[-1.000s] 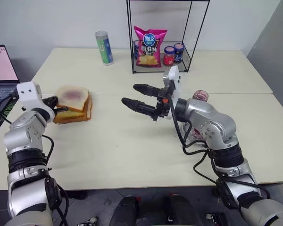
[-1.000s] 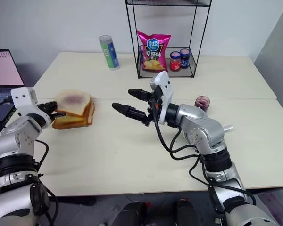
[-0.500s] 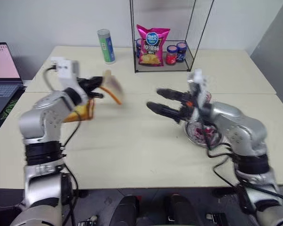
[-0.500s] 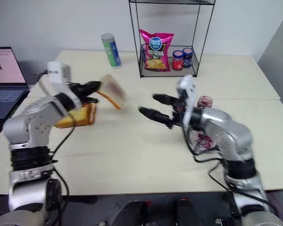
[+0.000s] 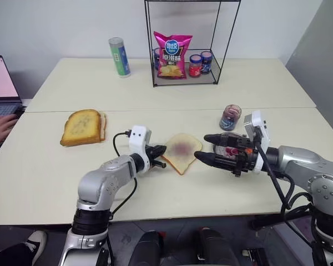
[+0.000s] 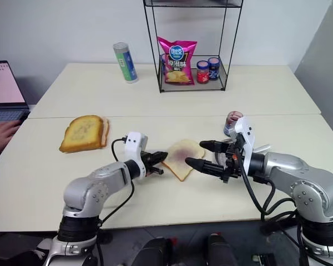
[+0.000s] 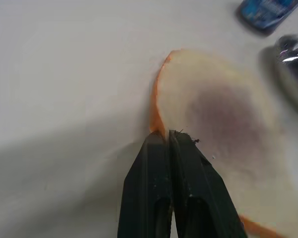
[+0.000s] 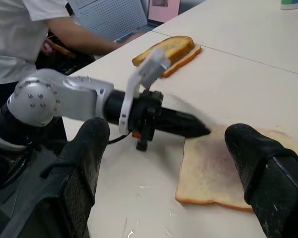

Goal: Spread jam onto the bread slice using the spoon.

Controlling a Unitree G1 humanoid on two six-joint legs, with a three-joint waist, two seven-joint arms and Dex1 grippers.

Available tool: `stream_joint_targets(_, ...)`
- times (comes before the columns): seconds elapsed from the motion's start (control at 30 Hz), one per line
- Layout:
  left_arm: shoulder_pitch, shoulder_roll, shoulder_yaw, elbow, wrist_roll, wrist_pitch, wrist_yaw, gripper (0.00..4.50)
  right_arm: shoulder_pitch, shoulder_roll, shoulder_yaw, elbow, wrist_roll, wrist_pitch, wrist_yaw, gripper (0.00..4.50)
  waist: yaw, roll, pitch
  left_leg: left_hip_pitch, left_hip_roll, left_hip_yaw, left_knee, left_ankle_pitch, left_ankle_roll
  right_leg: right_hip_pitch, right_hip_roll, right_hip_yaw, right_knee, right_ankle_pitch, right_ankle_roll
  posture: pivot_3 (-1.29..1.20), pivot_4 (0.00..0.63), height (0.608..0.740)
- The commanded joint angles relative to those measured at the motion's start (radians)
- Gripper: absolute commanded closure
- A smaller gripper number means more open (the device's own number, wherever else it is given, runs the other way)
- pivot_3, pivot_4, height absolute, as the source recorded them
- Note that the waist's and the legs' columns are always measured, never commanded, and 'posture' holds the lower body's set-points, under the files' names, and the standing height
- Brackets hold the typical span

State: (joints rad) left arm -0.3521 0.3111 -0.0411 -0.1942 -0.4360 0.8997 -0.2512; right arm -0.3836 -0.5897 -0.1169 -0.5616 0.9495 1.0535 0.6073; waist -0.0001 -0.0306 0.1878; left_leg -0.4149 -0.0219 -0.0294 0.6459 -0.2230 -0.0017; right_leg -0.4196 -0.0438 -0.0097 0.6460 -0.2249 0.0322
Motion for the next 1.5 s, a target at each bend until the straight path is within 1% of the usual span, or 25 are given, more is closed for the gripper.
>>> stream_joint_targets(0.03, -0.031, -0.001, 0.002, 0.019, 0.078, -0.101, 0.023, 4.47, -0.004, -0.001, -0.012, -0.029, 0.027, -0.009, -0.029, 0.37, 0.002, 0.000, 0.000, -0.001, 0.000, 0.000, 0.000, 0.000, 0.000, 0.000, 0.000, 0.000, 0.000, 0.001, -0.001, 0.00, 0.150, 0.740)
stream_joint_targets(0.07, -0.037, -0.004, 0.004, 0.030, 0.093, -0.116, 0.030, 4.47, -0.004, -0.002, -0.010, -0.025, 0.022, -0.014, -0.031, 0.37, 0.004, 0.000, 0.000, -0.001, -0.001, 0.000, 0.000, 0.000, 0.000, 0.000, -0.001, 0.000, -0.001, 0.003, -0.003, 0.00, 0.150, 0.740)
stream_joint_targets(0.13, -0.049, -0.005, 0.006, 0.057, 0.122, -0.142, 0.038, 4.47, -0.010, 0.000, -0.001, -0.017, 0.017, -0.020, -0.037, 0.37, 0.005, 0.000, 0.000, -0.001, -0.001, 0.001, 0.000, 0.000, 0.000, 0.000, -0.002, 0.000, -0.001, 0.003, -0.003, 0.00, 0.150, 0.740)
stream_joint_targets(0.33, -0.076, -0.034, -0.010, 0.091, 0.131, -0.165, -0.001, 4.47, -0.022, 0.013, 0.018, 0.001, 0.003, -0.045, -0.045, 0.37, 0.004, 0.000, 0.000, -0.001, -0.001, 0.001, 0.000, 0.000, 0.000, 0.000, -0.001, -0.001, 0.000, 0.003, -0.002, 0.00, 0.150, 0.740)
stream_joint_targets(0.4, -0.078, -0.044, -0.011, 0.080, 0.121, -0.159, -0.017, 4.04, -0.021, 0.013, 0.022, 0.003, -0.001, -0.054, -0.046, 0.37, 0.004, 0.000, 0.000, -0.001, -0.001, 0.001, 0.001, 0.000, 0.000, 0.000, -0.001, -0.001, -0.001, 0.003, -0.002, 0.00, 0.150, 0.740)
stream_joint_targets(0.47, -0.077, -0.046, -0.016, 0.072, 0.119, -0.151, -0.032, 3.89, -0.020, 0.015, 0.023, 0.007, -0.008, -0.062, -0.048, 0.37, 0.004, 0.000, 0.000, -0.001, -0.001, 0.001, 0.001, 0.000, 0.000, 0.000, -0.001, -0.001, -0.001, 0.004, -0.002, 0.00, 0.150, 0.740)
stream_joint_targets(0.5, -0.076, -0.047, -0.019, 0.071, 0.118, -0.149, -0.040, 3.58, -0.020, 0.016, 0.023, 0.010, -0.010, -0.066, -0.049, 0.37, 0.004, 0.000, 0.000, -0.001, -0.001, 0.001, 0.001, 0.000, 0.000, 0.000, -0.001, -0.001, -0.001, 0.004, -0.002, 0.00, 0.150, 0.740)
stream_joint_targets(0.6, -0.073, -0.053, -0.036, 0.059, 0.113, -0.136, -0.065, 3.00, -0.013, 0.019, 0.021, 0.009, -0.014, -0.073, -0.052, 0.37, 0.004, 0.000, 0.000, -0.001, -0.001, 0.001, 0.001, 0.000, 0.000, 0.000, -0.001, -0.001, -0.001, 0.004, -0.002, 0.00, 0.150, 0.740)
stream_joint_targets(0.63, -0.073, -0.056, -0.039, 0.059, 0.116, -0.135, -0.067, 2.87, -0.012, 0.019, 0.020, 0.009, -0.015, -0.074, -0.052, 0.37, 0.004, 0.000, 0.000, -0.001, -0.001, 0.001, 0.001, 0.000, 0.000, 0.000, -0.001, -0.001, -0.001, 0.004, -0.002, 0.00, 0.150, 0.740)
stream_joint_targets(0.73, -0.074, -0.052, -0.031, 0.058, 0.117, -0.131, -0.074, 2.29, -0.002, 0.017, 0.007, 0.005, -0.015, -0.073, -0.058, 0.37, 0.004, 0.000, 0.000, -0.001, -0.001, 0.001, 0.001, 0.000, 0.000, 0.000, -0.001, -0.001, -0.001, 0.004, -0.002, 0.00, 0.150, 0.740)
stream_joint_targets(0.83, -0.073, -0.043, -0.021, 0.052, 0.113, -0.123, -0.085, 1.66, 0.005, 0.013, -0.007, 0.003, -0.012, -0.071, -0.067, 0.37, 0.004, 0.000, 0.000, -0.001, -0.001, 0.001, 0.001, 0.000, 0.000, 0.000, -0.001, -0.001, -0.001, 0.004, -0.002, 0.00, 0.150, 0.740)
stream_joint_targets(0.87, -0.072, -0.041, -0.020, 0.047, 0.113, -0.119, -0.088, 1.38, 0.010, 0.009, -0.015, 0.003, -0.011, -0.072, -0.069, 0.37, 0.004, 0.000, 0.000, -0.001, -0.001, 0.001, 0.001, 0.000, 0.000, 0.000, -0.001, -0.001, 0.000, 0.004, -0.002, 0.00, 0.150, 0.740)
stream_joint_targets(0.97, -0.060, 0.006, 0.013, 0.009, 0.083, -0.079, -0.128, 0.79, 0.038, -0.006, -0.084, 0.005, 0.007, -0.063, -0.101, 0.37, 0.004, 0.000, 0.000, -0.001, -0.001, 0.001, 0.001, 0.000, 0.000, 0.000, -0.001, -0.001, 0.000, 0.004, -0.002, 0.00, 0.150, 0.740)
stream_joint_targets(1.0, -0.053, 0.028, 0.012, -0.009, 0.065, -0.059, -0.163, 0.64, 0.055, -0.017, -0.105, 0.005, 0.008, -0.061, -0.104, 0.37, 0.004, 0.000, 0.000, -0.001, -0.001, 0.001, 0.001, 0.000, 0.000, 0.000, -0.001, -0.001, 0.000, 0.004, -0.002, 0.00, 0.150, 0.740)
stream_joint_targets(1.07, -0.038, 0.086, -0.014, -0.041, 0.045, -0.032, -0.235, 0.16, 0.098, -0.049, -0.150, 0.007, 0.001, -0.059, -0.102, 0.37, 0.003, 0.000, 0.000, -0.001, -0.001, 0.001, 0.001, 0.000, 0.000, 0.000, -0.001, -0.001, 0.000, 0.004, -0.002, 0.00, 0.150, 0.740)
stream_joint_targets(1.1, -0.036, 0.110, -0.024, -0.047, 0.049, -0.031, -0.253, 0.05, 0.113, -0.063, -0.175, 0.011, 0.003, -0.058, -0.103, 0.37, 0.003, 0.000, 0.000, -0.001, -0.001, 0.001, 0.000, 0.000, 0.000, 0.000, -0.001, -0.001, 0.000, 0.004, -0.002, 0.00, 0.150, 0.740)
stream_joint_targets(1.13, -0.035, 0.123, -0.029, -0.050, 0.053, -0.031, -0.258, 0.05, 0.124, -0.073, -0.192, 0.014, 0.007, -0.059, -0.102, 0.37, 0.003, 0.000, 0.000, -0.001, -0.001, 0.001, 0.000, 0.000, 0.000, 0.000, -0.001, -0.001, 0.000, 0.004, -0.002, 0.00, 0.150, 0.740)
stream_joint_targets(1.23, -0.052, 0.191, 0.003, -0.032, 0.069, -0.048, -0.283, 0.05, 0.172, -0.104, -0.297, 0.038, 0.023, -0.055, -0.121, 0.37, 0.003, 0.000, 0.000, -0.001, -0.001, 0.002, 0.001, 0.000, 0.001, 0.000, -0.001, -0.001, 0.000, 0.003, 0.000, 0.00, 0.150, 0.740)
stream_joint_targets(1.33, -0.046, 0.244, 0.027, -0.035, 0.056, -0.051, -0.320, 0.05, 0.221, -0.106, -0.377, 0.053, 0.047, -0.052, -0.147, 0.37, 0.004, 0.000, 0.000, 0.000, -0.001, 0.002, 0.001, 0.000, 0.001, 0.000, -0.001, 0.000, 0.000, 0.001, 0.002, 0.00, 0.150, 0.740)
stream_joint_targets(1.43, -0.028, 0.342, 0.013, -0.106, 0.022, -0.094, -0.460, 0.05, 0.294, -0.028, -0.504, 0.094, 0.090, -0.057, -0.260, 0.37, 0.004, 0.000, 0.000, -0.001, 0.000, 0.002, 0.000, 0.000, 0.001, 0.000, -0.001, 0.000, 0.000, 0.001, 0.002, 0.00, 0.150, 0.740)
stream_joint_targets(1.5, -0.053, 0.370, -0.006, -0.161, -0.011, -0.165, -0.569, 0.05, 0.344, 0.033, -0.569, 0.125, 0.130, -0.058, -0.330, 0.37, 0.005, 0.000, 0.000, -0.001, 0.000, 0.002, 0.000, 0.000, 0.001, 0.000, -0.001, 0.001, -0.001, 0.002, 0.001, 0.00, 0.150, 0.740)
